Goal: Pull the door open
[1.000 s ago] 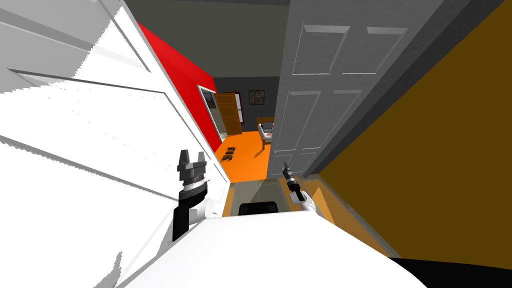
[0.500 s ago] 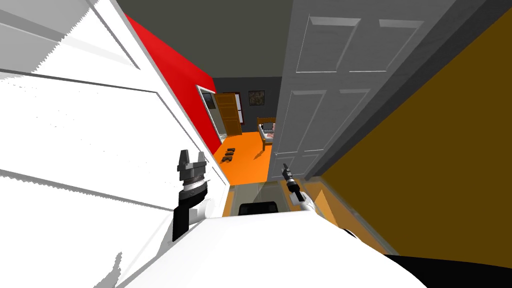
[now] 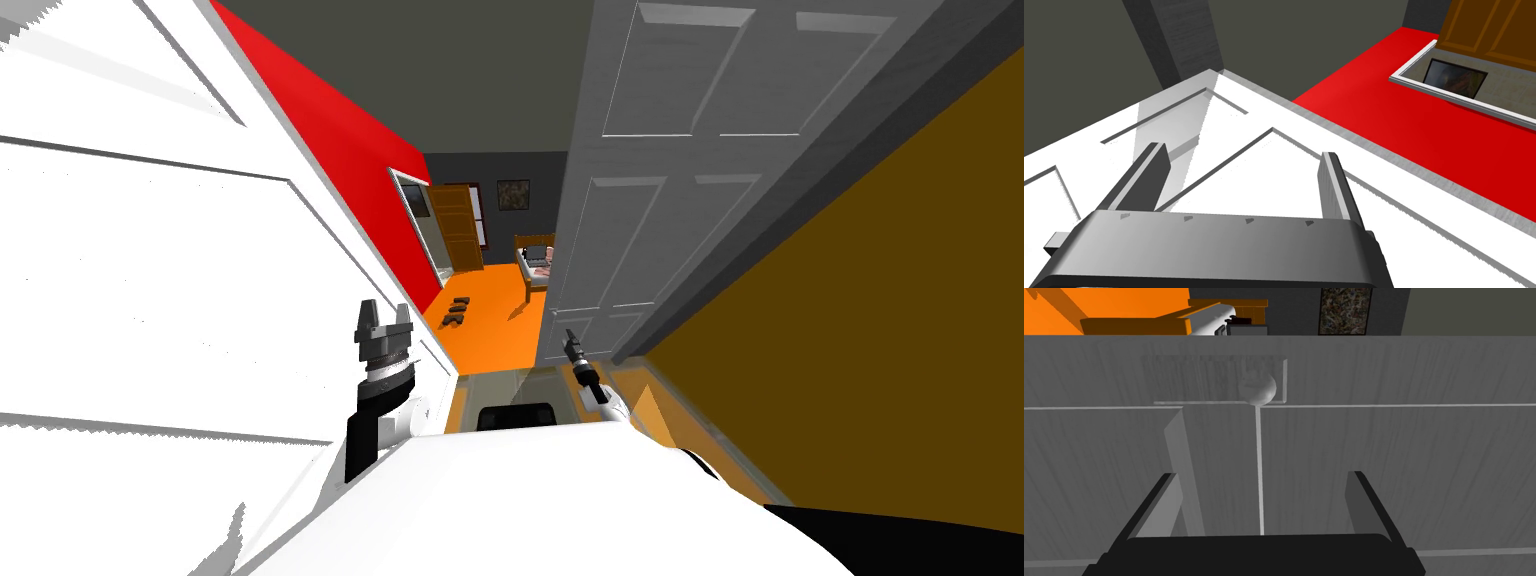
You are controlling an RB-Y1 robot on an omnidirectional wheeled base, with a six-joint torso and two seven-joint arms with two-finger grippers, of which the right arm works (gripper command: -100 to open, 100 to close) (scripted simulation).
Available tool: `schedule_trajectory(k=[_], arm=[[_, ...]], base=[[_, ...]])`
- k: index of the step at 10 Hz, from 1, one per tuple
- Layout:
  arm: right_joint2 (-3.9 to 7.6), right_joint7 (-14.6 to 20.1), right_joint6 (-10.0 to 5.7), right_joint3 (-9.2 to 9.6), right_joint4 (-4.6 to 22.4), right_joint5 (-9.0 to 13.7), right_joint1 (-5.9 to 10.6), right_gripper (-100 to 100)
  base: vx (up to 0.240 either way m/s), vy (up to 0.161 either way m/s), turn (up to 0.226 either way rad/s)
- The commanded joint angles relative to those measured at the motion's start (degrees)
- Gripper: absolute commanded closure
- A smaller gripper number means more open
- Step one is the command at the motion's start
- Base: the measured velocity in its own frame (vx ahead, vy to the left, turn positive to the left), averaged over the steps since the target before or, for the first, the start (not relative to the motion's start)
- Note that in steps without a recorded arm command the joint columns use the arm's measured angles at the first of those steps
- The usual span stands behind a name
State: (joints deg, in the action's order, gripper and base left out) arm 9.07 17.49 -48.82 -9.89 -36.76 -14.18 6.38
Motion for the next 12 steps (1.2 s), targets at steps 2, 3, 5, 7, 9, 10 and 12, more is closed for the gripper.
schedule_trajectory(k=[2,3,5,7,9,10,12], arm=[[0.76,0.4,-0.74,-0.52,0.6,0.4,-0.37,-100],[1.0,0.5,-0.94,-0.67,0.8,0.5,-0.51,-100],[2.14,1.1,-1.91,-1.42,1.5,1.1,-1.19,-100],[3.09,1.6,-2.71,-2.04,2.0,1.6,-1.74,-100],[4.26,2.2,-3.69,-2.8,2.7,2.2,-2.43,-100],[4.74,2.5,-4.1,-3.11,3.0,2.4,-2.71,-100],[4.77,2.4,-3.98,-3.18,3.0,2.5,-2.71,-100]], base=[[0.079,0.01,0.055],[0.193,0.04,0.086],[0.18,0.057,0.102],[0.148,0.017,0.081],[0.197,0.037,0.123],[0.204,0.016,0.114],[0.135,0.02,0.026]])
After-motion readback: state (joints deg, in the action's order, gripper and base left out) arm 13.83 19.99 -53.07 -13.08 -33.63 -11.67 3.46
